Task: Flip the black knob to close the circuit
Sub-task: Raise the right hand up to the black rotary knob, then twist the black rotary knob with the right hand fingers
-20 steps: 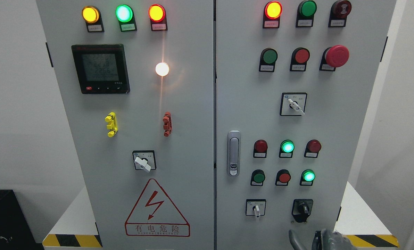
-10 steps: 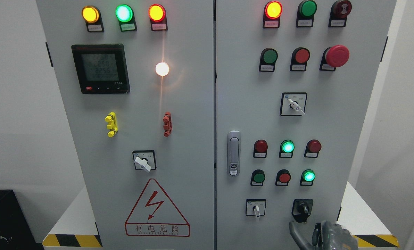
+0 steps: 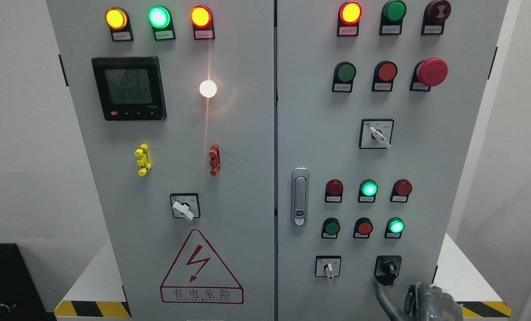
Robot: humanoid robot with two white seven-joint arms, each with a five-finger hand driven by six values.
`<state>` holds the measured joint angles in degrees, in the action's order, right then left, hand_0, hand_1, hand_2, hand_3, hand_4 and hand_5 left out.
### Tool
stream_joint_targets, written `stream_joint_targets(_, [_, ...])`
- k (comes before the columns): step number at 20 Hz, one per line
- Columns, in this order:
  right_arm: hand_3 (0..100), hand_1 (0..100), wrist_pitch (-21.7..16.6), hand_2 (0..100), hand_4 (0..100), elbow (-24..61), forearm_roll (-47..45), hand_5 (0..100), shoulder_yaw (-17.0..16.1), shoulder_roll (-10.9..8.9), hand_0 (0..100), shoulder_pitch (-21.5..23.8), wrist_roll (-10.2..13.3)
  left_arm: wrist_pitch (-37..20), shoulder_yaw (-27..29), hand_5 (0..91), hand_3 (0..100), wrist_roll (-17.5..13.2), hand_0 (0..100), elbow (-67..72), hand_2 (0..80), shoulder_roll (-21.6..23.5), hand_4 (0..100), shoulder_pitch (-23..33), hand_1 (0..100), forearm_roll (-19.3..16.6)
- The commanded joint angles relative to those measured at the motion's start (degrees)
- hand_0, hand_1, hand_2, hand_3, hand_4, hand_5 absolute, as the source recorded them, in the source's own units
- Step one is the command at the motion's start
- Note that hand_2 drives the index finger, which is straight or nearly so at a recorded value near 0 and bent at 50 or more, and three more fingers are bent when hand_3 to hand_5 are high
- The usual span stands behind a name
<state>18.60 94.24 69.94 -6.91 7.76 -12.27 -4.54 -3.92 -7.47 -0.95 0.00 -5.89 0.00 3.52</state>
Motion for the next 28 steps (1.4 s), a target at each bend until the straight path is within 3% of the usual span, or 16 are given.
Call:
stream_joint_targets(1, [100,3,0.12,88,95,-1.26,0.02,100,-1.44,-0.02,0,-0.56,-0.12,-0.04,0.00,0.0,0,-0.02,12,-1.32,0.0,0.09,0,1.23,56,0.00])
stream_joint_targets(5, [100,4,0.21,88,95,-0.99,0.02,100,-2.22,-0.02,0,-1.09,-1.53,-0.04,0.00,0.0,0,-0.02,12,-1.32,0.0,0.00,0,1.23,56,0.00])
stream_joint_targets(28, [100,3,0.30,88,94,-0.38,-0.77,100,-4.87,-0.02,0,-2.05,-2.50,-0.04,0.00,0.0,0,-0.02,12,-1.32,0.0,0.00,0,1.23,56,0.00])
